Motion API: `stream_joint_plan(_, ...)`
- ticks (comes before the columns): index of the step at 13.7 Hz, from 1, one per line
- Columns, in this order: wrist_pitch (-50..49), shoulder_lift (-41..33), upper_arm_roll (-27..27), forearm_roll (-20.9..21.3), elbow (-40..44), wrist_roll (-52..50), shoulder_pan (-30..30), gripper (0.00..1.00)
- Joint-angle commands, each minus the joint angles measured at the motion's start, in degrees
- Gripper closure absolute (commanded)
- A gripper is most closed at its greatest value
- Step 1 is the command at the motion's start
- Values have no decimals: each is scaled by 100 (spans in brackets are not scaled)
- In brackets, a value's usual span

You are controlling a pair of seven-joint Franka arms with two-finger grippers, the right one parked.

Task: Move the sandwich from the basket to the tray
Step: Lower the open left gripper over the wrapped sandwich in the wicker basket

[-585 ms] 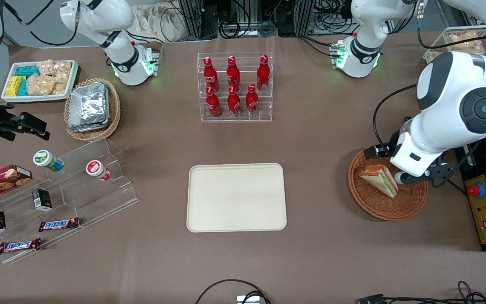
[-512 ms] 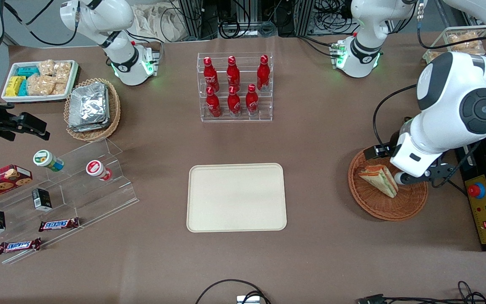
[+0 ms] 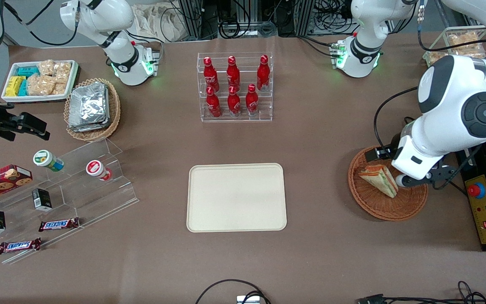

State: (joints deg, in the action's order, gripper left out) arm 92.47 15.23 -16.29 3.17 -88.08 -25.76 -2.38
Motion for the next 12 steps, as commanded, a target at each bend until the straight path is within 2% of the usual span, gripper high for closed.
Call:
stream_joint_plan(1,-80,208,-50,218,169,-523,-43,0)
stream_joint_plan(5,866,279,-41,350,-515,-1816,-43,0)
stream_joint_plan(7,1499,287,-24,631,-972,-2282,-52,0)
stream_joint_plan(12,2950,358,450,702,-1983,-2522,-43,0)
